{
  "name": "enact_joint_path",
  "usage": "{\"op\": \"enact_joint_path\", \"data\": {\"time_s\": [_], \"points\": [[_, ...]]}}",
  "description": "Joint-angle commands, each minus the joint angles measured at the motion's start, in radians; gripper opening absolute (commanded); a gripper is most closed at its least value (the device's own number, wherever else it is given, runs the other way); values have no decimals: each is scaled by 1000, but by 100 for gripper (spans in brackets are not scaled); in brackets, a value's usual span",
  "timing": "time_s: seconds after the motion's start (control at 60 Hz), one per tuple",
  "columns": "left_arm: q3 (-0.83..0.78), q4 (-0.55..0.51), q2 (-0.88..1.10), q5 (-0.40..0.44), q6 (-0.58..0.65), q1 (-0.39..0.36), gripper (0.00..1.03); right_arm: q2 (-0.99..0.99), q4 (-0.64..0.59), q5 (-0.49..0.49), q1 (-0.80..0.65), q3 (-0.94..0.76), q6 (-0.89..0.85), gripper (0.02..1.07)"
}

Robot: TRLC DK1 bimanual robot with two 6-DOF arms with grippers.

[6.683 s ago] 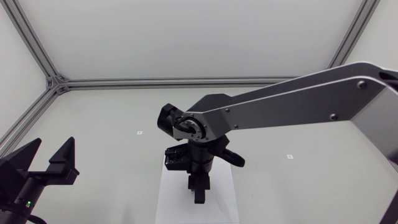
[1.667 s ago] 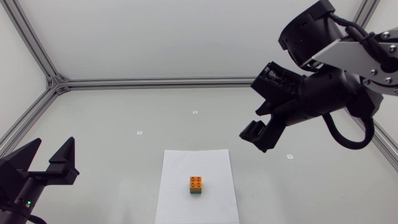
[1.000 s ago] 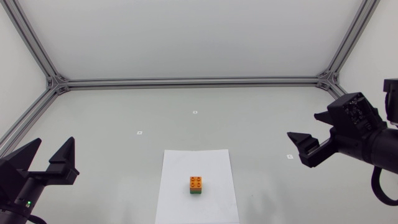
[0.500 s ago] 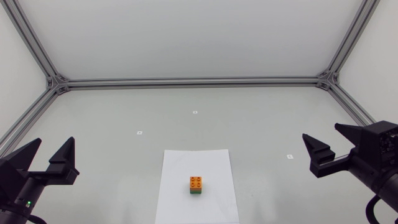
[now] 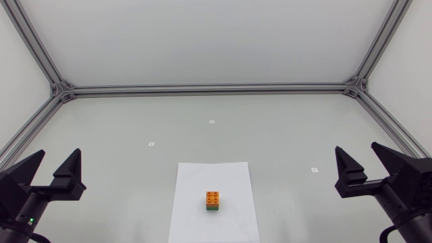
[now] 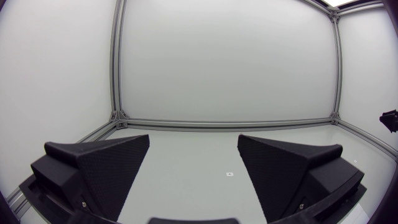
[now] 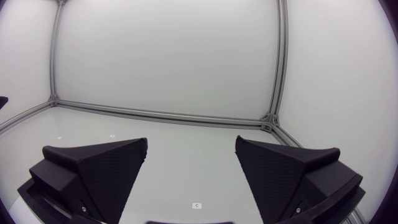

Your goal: Pick up the orange 2x2 brick with the right arm and stack it on top of the green 2x2 brick in the center

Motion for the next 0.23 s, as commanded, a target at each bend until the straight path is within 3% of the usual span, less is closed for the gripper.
{"op": "enact_joint_path", "data": {"time_s": [0.0, 0.217], "points": [[-41, -15, -8, 4, 13, 1, 99, -47, 36, 14, -10, -52, 50, 103], [-41, -15, -8, 4, 13, 1, 99, -70, 50, 19, -12, -71, 62, 103]]}}
